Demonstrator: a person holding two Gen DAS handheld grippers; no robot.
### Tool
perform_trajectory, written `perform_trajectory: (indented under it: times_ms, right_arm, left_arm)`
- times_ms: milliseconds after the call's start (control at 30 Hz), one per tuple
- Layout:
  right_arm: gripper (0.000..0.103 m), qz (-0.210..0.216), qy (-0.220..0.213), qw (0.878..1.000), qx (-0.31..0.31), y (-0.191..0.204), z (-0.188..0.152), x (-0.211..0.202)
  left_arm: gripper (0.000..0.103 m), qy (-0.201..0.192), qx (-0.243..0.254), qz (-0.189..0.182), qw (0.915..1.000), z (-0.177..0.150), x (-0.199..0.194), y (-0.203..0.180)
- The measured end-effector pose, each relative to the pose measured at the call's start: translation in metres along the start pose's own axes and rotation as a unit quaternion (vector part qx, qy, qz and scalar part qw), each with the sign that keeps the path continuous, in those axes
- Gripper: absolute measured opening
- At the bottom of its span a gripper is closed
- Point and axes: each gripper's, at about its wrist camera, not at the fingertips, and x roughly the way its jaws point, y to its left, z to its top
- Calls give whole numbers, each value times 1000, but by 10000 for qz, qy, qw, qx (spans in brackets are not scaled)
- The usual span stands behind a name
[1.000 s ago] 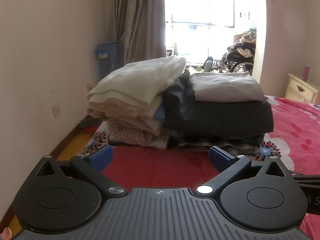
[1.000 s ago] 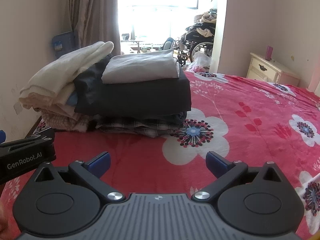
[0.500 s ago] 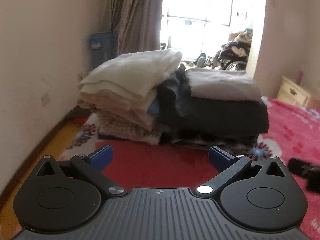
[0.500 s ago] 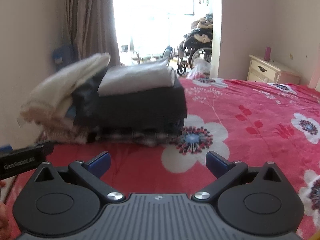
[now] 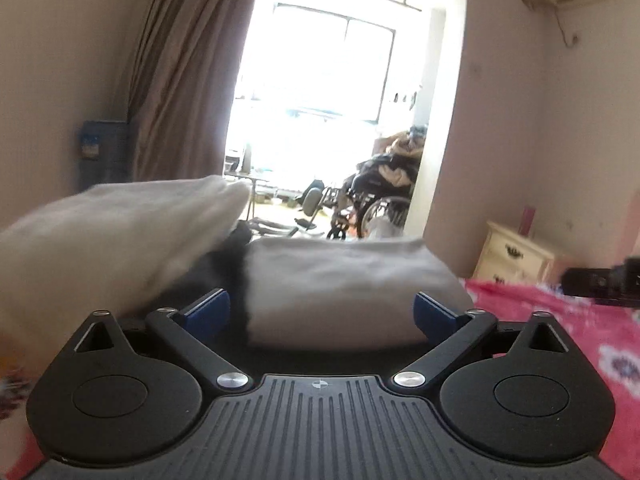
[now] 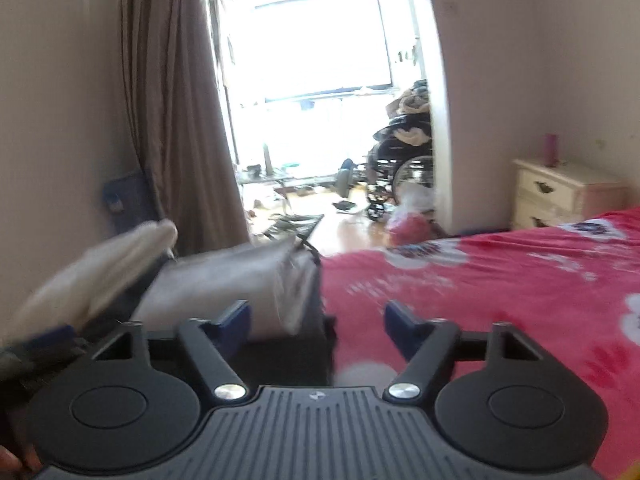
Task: Fold clothes
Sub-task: 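Lower the white shirt onto the dark clothes stack and open both grippers, then press and smooth the white shirt on the stack with both grippers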
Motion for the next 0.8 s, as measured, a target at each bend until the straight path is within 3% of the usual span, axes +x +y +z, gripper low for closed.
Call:
perform_trajectory:
  times_ms: [167,267,500,600,733,800]
  right_arm:
    - [31,659,208,9967,416,4,27,82]
    - [21,850,428,9938,577,4,27,127]
    - [18,694,1033,9917,308,-8,-7,183]
    - [20,791,913,9925,211,-9,4,171]
    - [21,899,216,9954,-256,5,31,148]
    - [20,1118,122,9923,-522,22,38,151]
  left_arm:
    - [88,257,-6,121,9996,-3,46,1]
    - [83,407,-8,191,9990,-5,73,2]
    - [85,337,120,159,9992,-31,70,4]
    - [87,154,290,260,9991,-34,66,-2]
    - [87,-19,321,346,9989,-38,63,-3]
    - [88,-83,375,389,9985,-41,63,-4]
